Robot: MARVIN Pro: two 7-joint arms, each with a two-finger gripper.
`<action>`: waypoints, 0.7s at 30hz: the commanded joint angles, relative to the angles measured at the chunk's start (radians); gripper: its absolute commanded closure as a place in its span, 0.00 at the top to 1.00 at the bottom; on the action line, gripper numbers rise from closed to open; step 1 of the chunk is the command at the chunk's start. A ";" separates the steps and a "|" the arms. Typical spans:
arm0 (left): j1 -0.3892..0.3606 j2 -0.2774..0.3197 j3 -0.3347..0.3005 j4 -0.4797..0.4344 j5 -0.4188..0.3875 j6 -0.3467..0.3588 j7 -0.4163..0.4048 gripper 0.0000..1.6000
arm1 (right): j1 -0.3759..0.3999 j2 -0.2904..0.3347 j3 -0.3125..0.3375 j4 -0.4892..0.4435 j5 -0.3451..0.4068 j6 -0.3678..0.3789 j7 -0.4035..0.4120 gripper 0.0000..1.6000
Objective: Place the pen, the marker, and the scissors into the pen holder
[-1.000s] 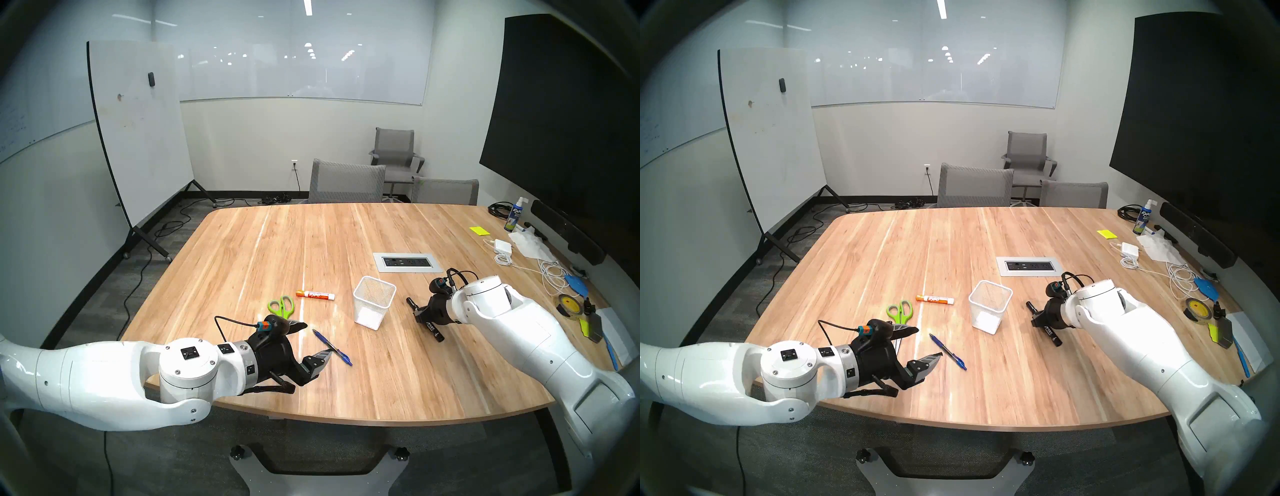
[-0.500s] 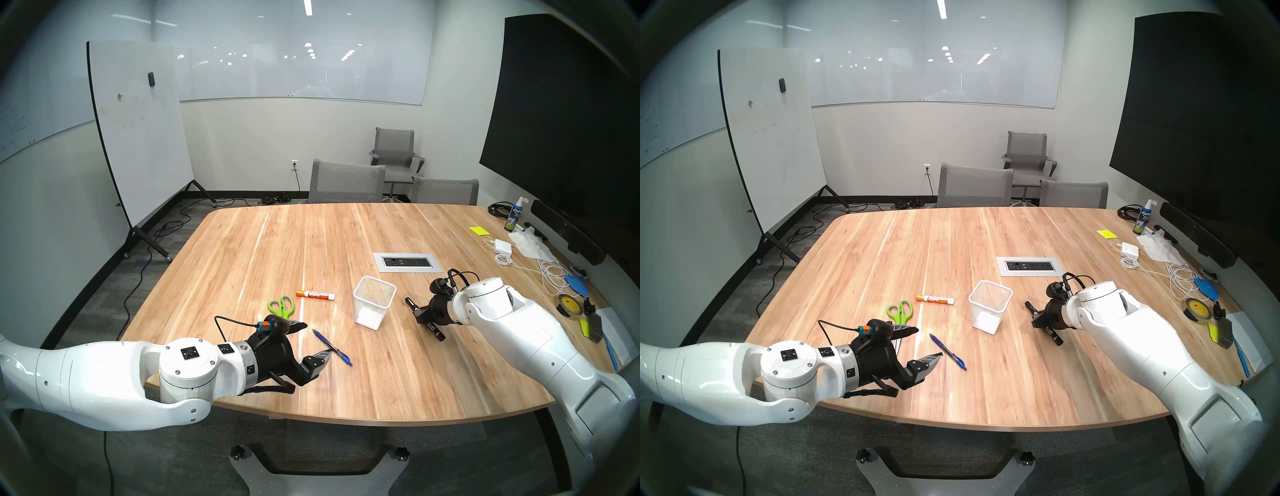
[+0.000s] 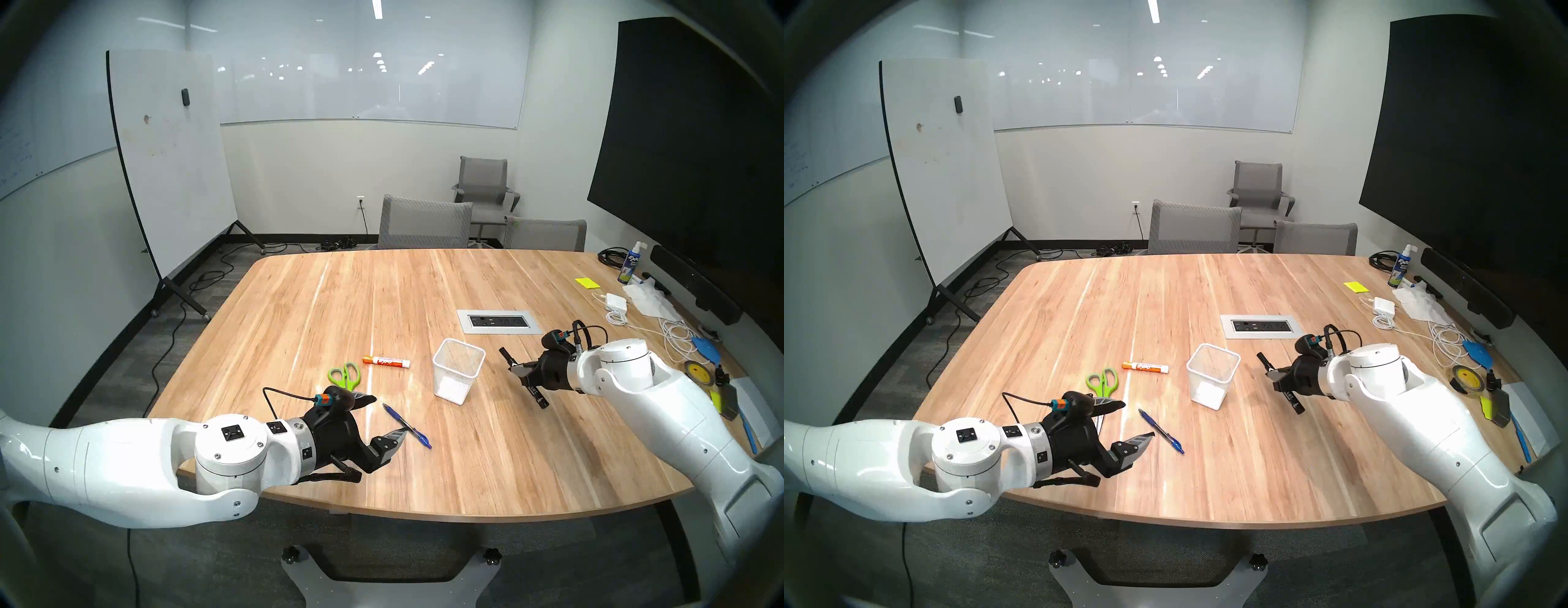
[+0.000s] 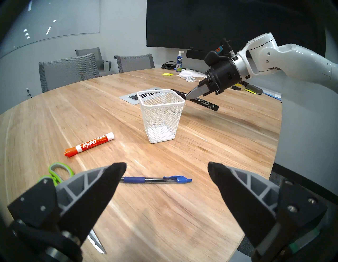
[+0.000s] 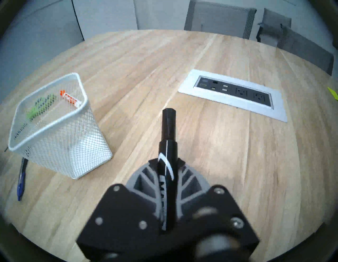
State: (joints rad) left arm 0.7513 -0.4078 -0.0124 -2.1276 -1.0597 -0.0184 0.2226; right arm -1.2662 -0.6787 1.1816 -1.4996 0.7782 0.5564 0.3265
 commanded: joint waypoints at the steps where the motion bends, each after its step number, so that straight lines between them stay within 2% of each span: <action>1: -0.008 0.000 -0.009 -0.007 -0.001 -0.004 -0.001 1.00 | -0.105 0.074 0.109 -0.058 0.090 -0.099 0.059 0.00; 9: -0.022 -0.022 -0.020 0.007 -0.021 0.007 -0.003 1.00 | -0.187 0.088 0.187 -0.056 0.158 -0.183 0.131 0.00; 21: -0.044 -0.058 -0.031 0.034 -0.064 0.020 -0.045 1.00 | -0.212 0.078 0.231 -0.005 0.203 -0.258 0.251 0.00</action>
State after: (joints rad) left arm 0.7338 -0.4340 -0.0223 -2.1010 -1.1071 -0.0051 0.2017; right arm -1.4670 -0.6062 1.3744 -1.5147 0.9504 0.3537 0.5199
